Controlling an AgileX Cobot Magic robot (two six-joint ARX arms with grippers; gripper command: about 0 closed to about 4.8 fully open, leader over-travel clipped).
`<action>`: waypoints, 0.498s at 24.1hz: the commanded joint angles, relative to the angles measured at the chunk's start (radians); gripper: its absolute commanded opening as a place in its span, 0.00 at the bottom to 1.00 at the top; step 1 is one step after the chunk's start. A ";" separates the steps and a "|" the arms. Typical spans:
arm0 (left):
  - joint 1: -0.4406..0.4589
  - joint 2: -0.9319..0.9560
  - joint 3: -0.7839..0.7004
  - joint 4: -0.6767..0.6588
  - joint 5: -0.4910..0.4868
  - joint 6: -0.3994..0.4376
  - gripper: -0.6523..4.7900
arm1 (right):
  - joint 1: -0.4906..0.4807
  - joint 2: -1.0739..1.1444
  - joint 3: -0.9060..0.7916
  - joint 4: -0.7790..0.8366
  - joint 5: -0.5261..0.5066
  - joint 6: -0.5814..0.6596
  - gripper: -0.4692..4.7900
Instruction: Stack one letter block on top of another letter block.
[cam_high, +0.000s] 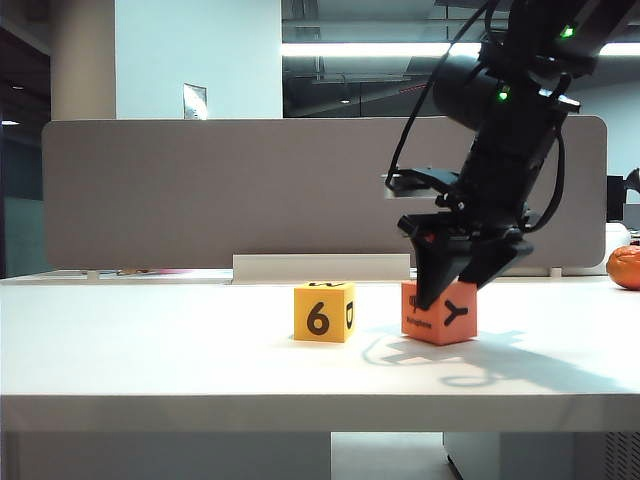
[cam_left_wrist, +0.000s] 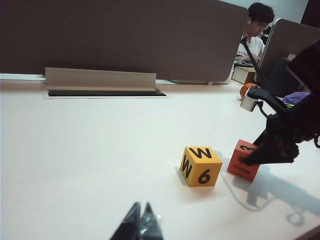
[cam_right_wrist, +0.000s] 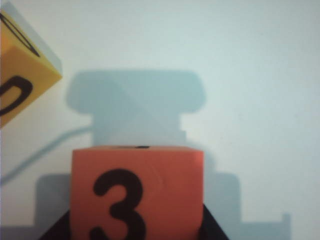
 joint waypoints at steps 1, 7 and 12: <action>-0.001 0.001 0.002 0.011 0.003 0.001 0.11 | 0.003 -0.033 0.014 0.010 0.002 0.000 0.54; -0.001 0.001 0.002 0.011 0.003 0.001 0.11 | 0.011 -0.035 0.119 -0.089 0.002 0.001 0.54; -0.001 0.001 0.002 0.010 0.003 0.001 0.11 | 0.038 -0.035 0.216 -0.148 0.002 0.001 0.54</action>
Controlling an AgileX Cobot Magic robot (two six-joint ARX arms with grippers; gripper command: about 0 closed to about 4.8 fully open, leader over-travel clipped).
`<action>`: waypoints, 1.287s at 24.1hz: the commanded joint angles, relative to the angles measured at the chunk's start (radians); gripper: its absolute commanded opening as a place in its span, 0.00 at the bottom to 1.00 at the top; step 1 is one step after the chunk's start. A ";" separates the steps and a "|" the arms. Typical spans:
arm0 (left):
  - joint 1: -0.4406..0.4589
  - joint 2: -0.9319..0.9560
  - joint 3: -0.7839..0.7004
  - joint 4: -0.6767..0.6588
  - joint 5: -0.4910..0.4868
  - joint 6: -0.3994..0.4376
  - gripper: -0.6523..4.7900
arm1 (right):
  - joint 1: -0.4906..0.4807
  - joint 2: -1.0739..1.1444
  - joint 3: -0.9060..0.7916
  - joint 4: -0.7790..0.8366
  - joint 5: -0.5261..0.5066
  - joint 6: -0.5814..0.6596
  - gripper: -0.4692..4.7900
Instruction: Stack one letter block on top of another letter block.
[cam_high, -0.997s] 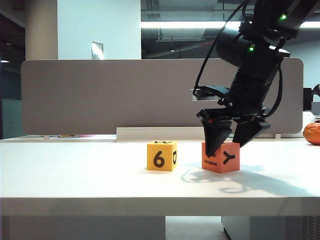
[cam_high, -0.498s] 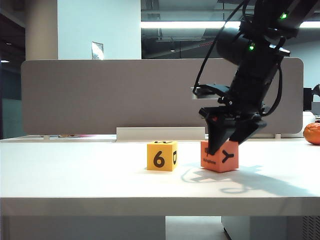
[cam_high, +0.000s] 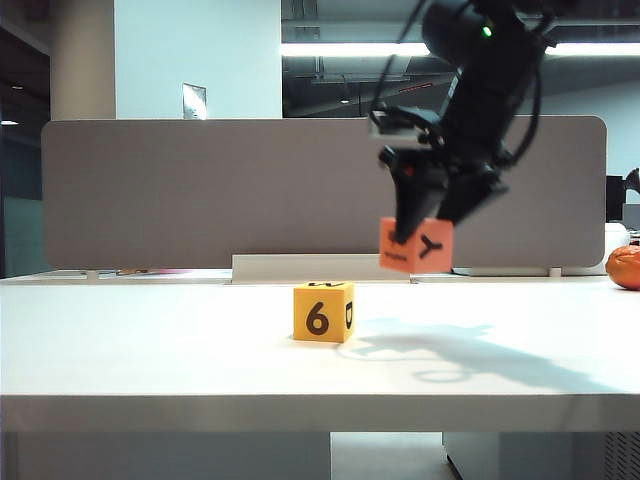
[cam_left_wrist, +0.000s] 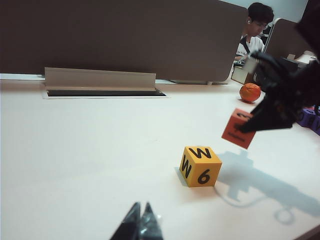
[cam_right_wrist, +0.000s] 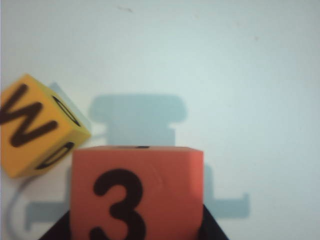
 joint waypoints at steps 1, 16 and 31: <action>-0.001 0.001 0.002 0.009 0.003 0.001 0.11 | 0.023 -0.007 0.055 -0.032 -0.002 0.000 0.54; -0.002 0.001 0.002 -0.035 0.003 0.005 0.11 | 0.137 0.048 0.118 -0.004 -0.002 0.001 0.54; -0.002 0.001 0.002 -0.041 0.003 0.005 0.11 | 0.149 0.162 0.256 -0.116 -0.005 0.004 0.54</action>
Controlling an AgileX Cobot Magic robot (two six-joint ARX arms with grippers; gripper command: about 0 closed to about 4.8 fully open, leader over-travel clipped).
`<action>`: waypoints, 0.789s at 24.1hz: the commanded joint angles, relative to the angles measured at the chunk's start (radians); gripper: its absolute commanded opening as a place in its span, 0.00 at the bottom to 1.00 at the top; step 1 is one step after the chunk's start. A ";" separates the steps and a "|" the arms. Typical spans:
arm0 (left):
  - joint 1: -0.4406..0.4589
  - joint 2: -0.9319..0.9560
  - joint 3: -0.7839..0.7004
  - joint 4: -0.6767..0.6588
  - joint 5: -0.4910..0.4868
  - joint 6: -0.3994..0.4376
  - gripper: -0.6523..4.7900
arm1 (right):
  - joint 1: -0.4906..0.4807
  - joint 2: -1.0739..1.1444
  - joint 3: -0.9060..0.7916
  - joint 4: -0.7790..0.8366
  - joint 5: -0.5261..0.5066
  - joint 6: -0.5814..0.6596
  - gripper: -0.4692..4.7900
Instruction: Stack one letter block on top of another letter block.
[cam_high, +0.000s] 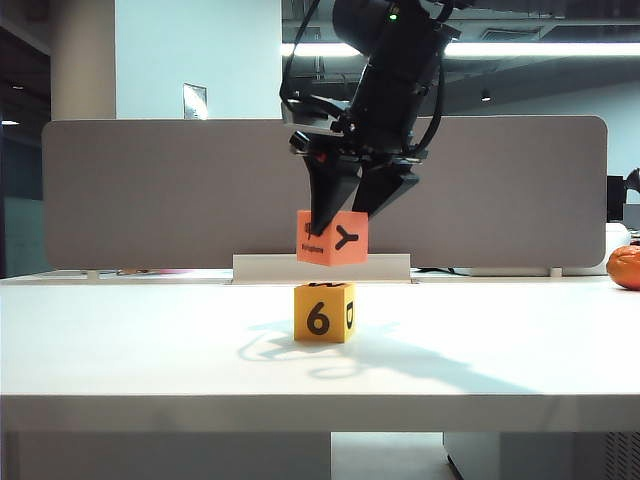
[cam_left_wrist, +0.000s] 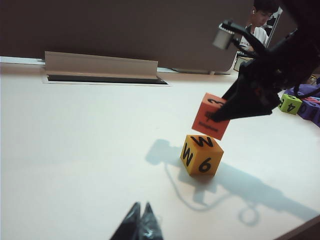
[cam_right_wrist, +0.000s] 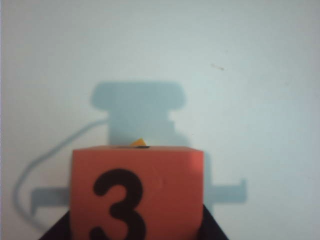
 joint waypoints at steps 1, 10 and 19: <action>-0.001 0.002 0.002 0.009 0.003 0.005 0.11 | 0.000 0.005 0.007 -0.003 -0.005 0.005 0.54; -0.001 0.002 0.002 0.009 0.003 0.008 0.11 | 0.000 0.014 0.007 -0.003 -0.009 0.005 0.54; -0.001 0.002 0.002 0.010 0.003 0.008 0.11 | 0.000 0.023 0.008 0.009 -0.036 0.031 0.67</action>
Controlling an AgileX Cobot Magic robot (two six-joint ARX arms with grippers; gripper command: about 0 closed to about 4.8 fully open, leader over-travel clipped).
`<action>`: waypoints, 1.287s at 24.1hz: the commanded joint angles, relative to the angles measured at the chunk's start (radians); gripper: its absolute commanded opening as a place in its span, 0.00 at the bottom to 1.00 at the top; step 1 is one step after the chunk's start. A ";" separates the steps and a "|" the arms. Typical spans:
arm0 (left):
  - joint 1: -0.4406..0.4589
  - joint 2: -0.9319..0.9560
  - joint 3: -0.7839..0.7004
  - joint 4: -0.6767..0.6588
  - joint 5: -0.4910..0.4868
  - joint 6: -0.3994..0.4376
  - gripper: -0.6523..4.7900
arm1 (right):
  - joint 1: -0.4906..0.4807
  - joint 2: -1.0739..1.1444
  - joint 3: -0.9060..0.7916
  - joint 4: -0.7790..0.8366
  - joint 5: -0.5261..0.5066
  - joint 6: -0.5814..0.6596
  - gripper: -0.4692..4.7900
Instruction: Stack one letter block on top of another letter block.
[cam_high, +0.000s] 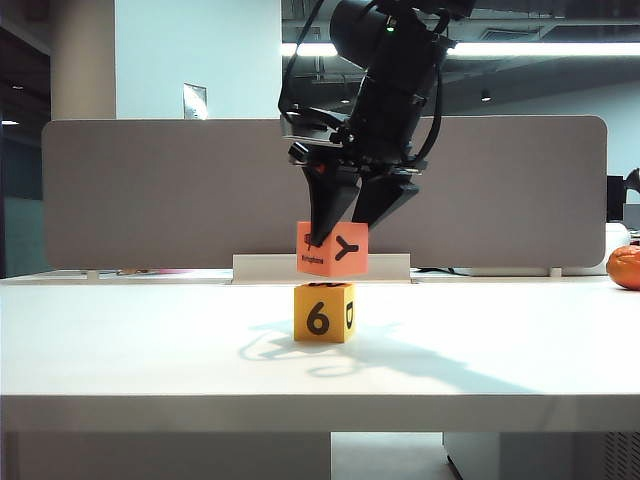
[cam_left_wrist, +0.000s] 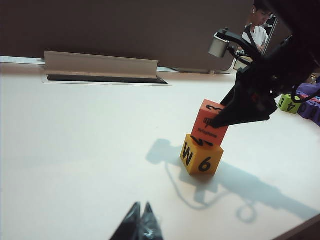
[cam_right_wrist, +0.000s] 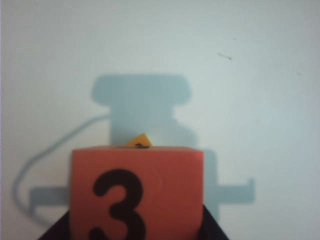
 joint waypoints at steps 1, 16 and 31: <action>-0.001 0.001 0.002 0.012 0.003 0.005 0.11 | 0.000 0.008 0.008 0.018 -0.024 0.027 0.70; -0.001 0.001 0.002 0.012 0.003 0.005 0.11 | 0.000 0.013 0.014 0.024 -0.023 0.027 0.93; -0.001 0.001 0.002 -0.017 0.003 0.005 0.11 | -0.033 -0.143 0.145 -0.012 -0.005 0.023 0.11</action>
